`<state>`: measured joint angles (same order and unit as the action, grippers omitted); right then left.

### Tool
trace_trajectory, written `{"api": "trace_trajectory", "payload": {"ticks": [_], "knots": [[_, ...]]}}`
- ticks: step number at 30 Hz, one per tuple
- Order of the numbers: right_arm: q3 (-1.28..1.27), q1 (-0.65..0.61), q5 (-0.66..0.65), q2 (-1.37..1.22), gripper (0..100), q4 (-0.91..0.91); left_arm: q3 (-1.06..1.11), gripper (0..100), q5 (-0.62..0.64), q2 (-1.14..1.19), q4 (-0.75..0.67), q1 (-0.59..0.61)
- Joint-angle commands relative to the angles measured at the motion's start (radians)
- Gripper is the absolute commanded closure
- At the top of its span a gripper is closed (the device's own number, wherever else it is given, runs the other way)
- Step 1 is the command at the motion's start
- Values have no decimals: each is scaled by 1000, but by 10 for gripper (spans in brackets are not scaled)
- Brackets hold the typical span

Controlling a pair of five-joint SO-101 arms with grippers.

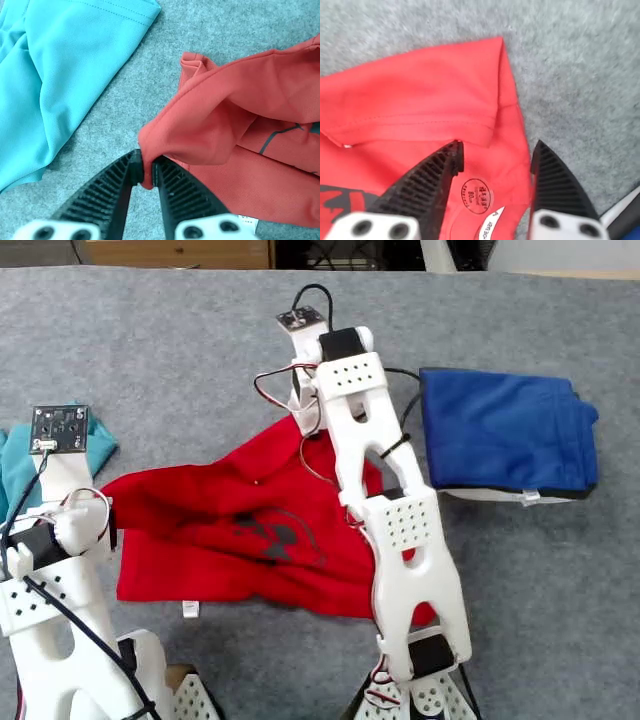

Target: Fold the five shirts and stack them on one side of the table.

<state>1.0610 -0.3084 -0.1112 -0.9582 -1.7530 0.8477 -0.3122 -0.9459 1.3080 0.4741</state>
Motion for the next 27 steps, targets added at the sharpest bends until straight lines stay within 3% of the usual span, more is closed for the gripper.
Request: {"api": "trace_trajectory", "payload": {"ticks": [1, 13, 17, 27], "knots": [[41, -25, 9, 48, 804, -14, -15, 972, -6, -18, -6, -1], [-12, -38, 12, 124, 807, -14, -15, 972, -6, -18, -51, 4], [-16, -40, 98, 147, 805, -2, -15, 972, -8, -18, -55, 4], [28, -20, 115, -116, 807, 58, -13, 972, -8, -18, -55, 5]]}}
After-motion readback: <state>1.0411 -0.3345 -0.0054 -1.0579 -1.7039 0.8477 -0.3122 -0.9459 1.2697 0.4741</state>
